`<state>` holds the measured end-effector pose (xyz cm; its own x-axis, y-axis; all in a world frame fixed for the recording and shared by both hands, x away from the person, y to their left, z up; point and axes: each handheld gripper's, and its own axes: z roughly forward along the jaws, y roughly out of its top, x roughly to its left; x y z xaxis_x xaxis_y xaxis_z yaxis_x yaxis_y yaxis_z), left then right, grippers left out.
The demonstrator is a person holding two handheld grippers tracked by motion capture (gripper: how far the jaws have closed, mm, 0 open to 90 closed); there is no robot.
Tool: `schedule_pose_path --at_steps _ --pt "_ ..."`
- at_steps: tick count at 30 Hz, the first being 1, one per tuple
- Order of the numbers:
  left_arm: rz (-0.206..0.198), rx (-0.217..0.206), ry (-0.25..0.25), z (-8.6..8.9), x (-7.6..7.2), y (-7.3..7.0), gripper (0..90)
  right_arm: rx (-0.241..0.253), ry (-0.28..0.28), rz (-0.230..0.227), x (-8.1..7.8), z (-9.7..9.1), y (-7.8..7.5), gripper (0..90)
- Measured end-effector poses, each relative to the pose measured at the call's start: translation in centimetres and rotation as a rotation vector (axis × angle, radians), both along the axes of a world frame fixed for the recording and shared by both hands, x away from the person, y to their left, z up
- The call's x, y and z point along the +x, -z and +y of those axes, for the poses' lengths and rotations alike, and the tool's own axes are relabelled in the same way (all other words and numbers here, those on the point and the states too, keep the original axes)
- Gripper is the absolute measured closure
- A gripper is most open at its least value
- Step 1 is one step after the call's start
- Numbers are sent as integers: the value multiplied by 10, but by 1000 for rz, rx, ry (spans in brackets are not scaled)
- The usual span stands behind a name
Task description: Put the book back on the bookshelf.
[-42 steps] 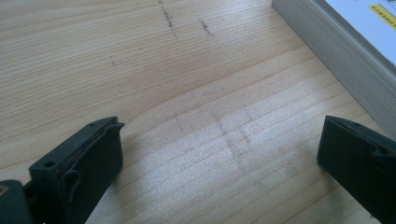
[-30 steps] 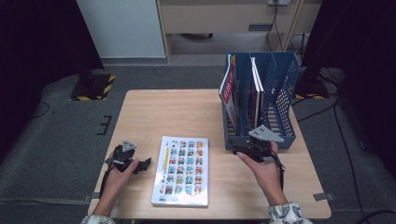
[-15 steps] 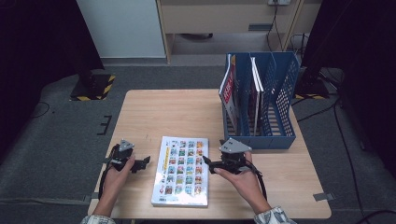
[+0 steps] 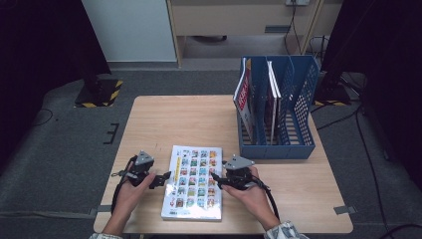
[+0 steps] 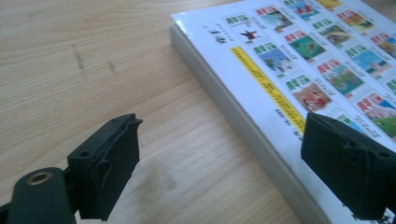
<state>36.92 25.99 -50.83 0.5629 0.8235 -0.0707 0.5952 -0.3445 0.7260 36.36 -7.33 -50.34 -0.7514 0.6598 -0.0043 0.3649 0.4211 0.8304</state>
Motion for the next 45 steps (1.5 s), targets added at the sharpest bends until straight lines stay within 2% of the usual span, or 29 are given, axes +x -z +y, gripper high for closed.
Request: schedule_pose_path --at_steps 5,9,15,17,26,28,33,35,37,43,45 --pt "27 3 15 -9 -1 4 147 -20 -1 28 0 2 9 401" --pt "47 11 21 -15 -1 8 171 -25 -3 52 1 5 14 366" --pt "64 -26 29 -18 0 11 171 -38 -16 99 2 8 21 309" --pt "69 -40 31 -18 0 12 171 -19 -5 111 3 8 23 302" --pt "108 -88 62 -21 2 16 178 7 7 136 4 6 25 283" --pt "114 -105 76 -21 3 17 206 11 7 137 4 6 26 283" --pt "116 -112 79 -22 3 18 214 17 19 157 4 4 26 241" --pt "115 -110 82 -23 4 18 212 18 41 175 5 2 27 164" --pt "114 -116 81 -24 4 18 204 17 68 190 5 1 28 127" --pt "103 -115 79 -25 4 19 189 68 88 247 7 -2 32 132" --pt "95 -113 89 -26 6 20 171 75 81 248 7 -2 32 138"
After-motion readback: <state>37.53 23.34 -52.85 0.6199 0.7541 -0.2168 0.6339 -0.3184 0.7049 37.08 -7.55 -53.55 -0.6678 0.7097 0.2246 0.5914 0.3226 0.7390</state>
